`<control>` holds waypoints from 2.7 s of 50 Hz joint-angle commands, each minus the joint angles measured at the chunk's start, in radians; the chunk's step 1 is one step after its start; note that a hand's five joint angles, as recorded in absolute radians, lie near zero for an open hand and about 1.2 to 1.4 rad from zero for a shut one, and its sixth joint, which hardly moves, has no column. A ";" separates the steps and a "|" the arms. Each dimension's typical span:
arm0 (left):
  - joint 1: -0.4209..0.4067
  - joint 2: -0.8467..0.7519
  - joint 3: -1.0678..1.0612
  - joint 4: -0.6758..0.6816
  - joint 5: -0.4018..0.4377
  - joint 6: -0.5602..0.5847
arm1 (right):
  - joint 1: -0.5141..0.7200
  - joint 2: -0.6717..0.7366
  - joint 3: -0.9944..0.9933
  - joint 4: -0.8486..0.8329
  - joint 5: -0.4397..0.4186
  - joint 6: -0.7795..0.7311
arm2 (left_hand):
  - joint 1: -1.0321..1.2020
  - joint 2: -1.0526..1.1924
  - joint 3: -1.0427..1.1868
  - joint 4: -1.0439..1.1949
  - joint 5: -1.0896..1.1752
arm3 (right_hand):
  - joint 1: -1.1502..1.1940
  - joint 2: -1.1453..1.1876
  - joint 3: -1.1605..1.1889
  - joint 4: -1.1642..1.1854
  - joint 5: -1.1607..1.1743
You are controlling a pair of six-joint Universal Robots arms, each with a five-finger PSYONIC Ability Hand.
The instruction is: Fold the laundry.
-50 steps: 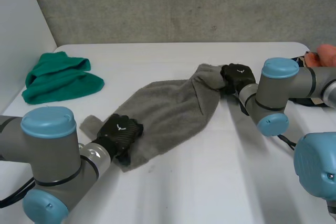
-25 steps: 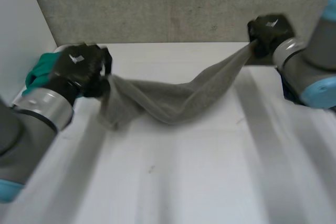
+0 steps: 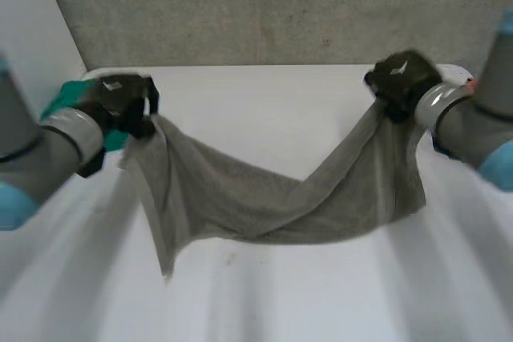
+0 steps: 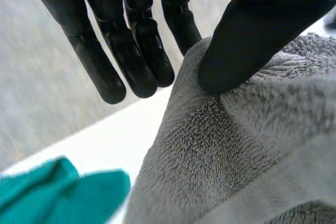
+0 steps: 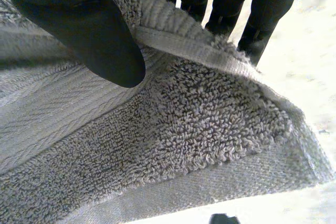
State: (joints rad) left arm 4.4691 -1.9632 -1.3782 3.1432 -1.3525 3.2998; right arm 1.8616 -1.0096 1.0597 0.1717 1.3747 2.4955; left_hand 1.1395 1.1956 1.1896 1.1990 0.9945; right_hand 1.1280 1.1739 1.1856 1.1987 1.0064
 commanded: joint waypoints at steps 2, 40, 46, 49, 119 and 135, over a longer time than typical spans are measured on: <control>-0.030 -0.348 0.257 0.001 -0.091 0.115 | 0.073 0.184 -0.014 -0.138 0.150 0.006 | 0.167 0.111 0.117 0.107 0.137 | 0.268 0.222 0.211 0.198 0.215; -0.037 0.103 -0.624 0.294 0.147 0.653 | 0.059 0.022 0.267 -0.236 0.149 0.025 | -0.544 -0.601 -0.595 -0.604 -0.574 | 0.268 0.222 0.211 0.198 0.215; -0.047 0.029 -0.607 0.363 0.188 0.698 | 0.039 0.013 0.304 -0.248 0.138 0.039 | -0.445 -0.501 -0.495 -0.504 -0.474 | 0.268 0.222 0.211 0.198 0.215; -0.059 -0.003 -0.593 0.394 0.200 0.710 | 0.030 0.011 0.319 -0.254 0.135 0.040 | -0.238 -0.294 -0.288 -0.297 -0.267 | 0.268 0.222 0.211 0.198 0.215; 0.078 -0.048 0.058 0.480 -0.008 -0.088 | -0.056 0.015 0.085 -0.542 0.014 -0.027 | 0.257 0.201 0.207 0.197 0.227 | 0.268 0.222 0.211 0.198 0.215; 0.047 -0.074 -0.255 0.276 0.030 0.081 | -0.050 0.126 0.184 -0.118 -0.011 -0.046 | 0.257 0.201 0.207 0.197 0.227 | 0.268 0.222 0.211 0.198 0.215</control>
State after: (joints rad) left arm 4.5200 -2.0869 -1.5457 3.5619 -1.2859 3.3210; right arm 1.8249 -0.8665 1.2084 -0.0865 1.3710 2.4561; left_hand 1.1666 1.1989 1.1932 1.2026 0.9822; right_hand 1.1280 1.1872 1.1931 1.2029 1.0151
